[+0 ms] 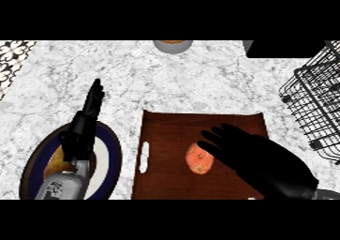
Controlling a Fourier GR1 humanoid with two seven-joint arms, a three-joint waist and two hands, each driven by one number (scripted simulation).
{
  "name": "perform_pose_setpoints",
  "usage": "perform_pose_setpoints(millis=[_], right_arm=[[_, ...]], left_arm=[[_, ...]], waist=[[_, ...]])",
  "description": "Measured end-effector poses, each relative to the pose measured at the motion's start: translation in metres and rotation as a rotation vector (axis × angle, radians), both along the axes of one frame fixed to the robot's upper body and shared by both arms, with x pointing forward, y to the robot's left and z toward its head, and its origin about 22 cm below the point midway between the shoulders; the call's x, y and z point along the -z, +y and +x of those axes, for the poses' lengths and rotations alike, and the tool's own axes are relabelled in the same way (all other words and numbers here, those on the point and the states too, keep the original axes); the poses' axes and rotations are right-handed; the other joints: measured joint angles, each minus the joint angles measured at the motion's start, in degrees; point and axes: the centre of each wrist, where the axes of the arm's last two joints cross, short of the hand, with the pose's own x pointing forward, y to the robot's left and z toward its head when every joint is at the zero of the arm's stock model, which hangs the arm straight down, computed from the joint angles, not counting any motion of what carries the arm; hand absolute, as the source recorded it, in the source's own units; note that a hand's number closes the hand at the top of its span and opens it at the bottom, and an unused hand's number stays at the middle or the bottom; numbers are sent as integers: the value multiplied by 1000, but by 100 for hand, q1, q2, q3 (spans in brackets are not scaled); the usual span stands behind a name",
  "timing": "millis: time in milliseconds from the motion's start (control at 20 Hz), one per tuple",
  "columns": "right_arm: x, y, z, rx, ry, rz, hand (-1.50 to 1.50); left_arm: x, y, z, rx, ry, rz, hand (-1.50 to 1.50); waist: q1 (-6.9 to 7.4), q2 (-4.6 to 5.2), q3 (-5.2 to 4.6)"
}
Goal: Pick the squash from the tray and place it in the tiered basket
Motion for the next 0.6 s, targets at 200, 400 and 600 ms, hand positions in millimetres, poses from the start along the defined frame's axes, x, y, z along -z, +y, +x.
perform_pose_setpoints(millis=[200, 400, 600], right_arm=[[13, 1, 8, 51, -21, -6, -150], [23, -4, 13, 85, -18, -14, -150], [38, -8, 21, 95, 13, -14, -150]], left_arm=[[3, 5, 0, 2, 4, 1, 0], [4, 2, -3, 1, 6, -2, 0], [4, 2, 1, 4, 3, -1, 0]], waist=[[-1, 0, -1], [-4, -2, -1], [-5, 0, -1]])
